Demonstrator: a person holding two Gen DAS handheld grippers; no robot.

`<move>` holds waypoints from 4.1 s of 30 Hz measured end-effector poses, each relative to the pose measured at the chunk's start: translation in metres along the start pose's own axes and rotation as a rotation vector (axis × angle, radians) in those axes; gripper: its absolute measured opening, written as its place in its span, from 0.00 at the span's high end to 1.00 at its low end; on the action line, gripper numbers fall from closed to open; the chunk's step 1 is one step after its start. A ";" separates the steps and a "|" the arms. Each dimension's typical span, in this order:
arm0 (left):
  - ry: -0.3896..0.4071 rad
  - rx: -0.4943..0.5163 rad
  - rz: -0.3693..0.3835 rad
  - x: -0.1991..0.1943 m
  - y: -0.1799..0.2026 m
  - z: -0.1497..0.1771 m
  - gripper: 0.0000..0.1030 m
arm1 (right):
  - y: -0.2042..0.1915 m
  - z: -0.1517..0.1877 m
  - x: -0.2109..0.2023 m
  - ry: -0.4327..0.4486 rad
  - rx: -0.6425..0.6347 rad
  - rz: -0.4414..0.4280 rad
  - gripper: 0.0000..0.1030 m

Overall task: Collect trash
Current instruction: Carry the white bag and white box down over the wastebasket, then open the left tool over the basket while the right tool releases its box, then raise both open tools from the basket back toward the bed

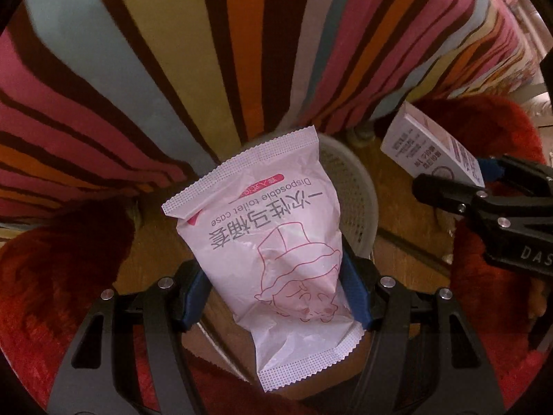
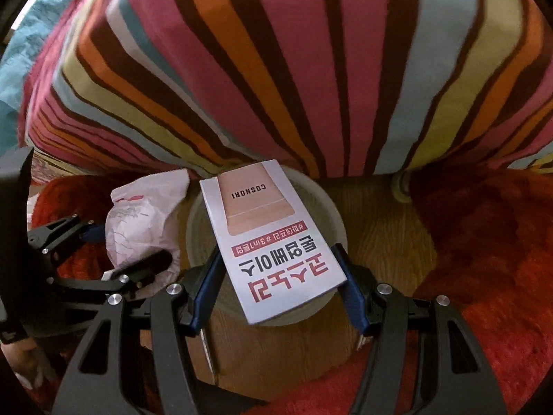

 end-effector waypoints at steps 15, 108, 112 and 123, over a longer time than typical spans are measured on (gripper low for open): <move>-0.208 -0.007 -0.030 0.066 0.009 -0.034 0.37 | 0.046 -0.008 0.072 -0.205 0.278 -0.044 0.43; 0.594 -0.048 -0.384 -0.169 -0.080 -0.050 0.13 | -0.003 -0.095 -0.193 0.649 -0.345 0.133 0.10; 0.643 -0.022 -0.427 -0.180 -0.086 -0.082 0.13 | -0.003 -0.117 -0.199 0.649 -0.390 0.164 0.10; 0.696 0.045 -0.423 -0.187 -0.105 -0.159 0.13 | 0.003 -0.176 -0.183 0.538 -0.500 0.224 0.10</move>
Point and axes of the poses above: each gripper's, at about its wrist camera, not at the fingertips, and x roughly the way its jaws point, y to its right, z to its underside, the point moved 1 cm from there along x, roughly the way its jaws point, and after that the axes turned 10 degrees about -z, right-handed, at the moved point
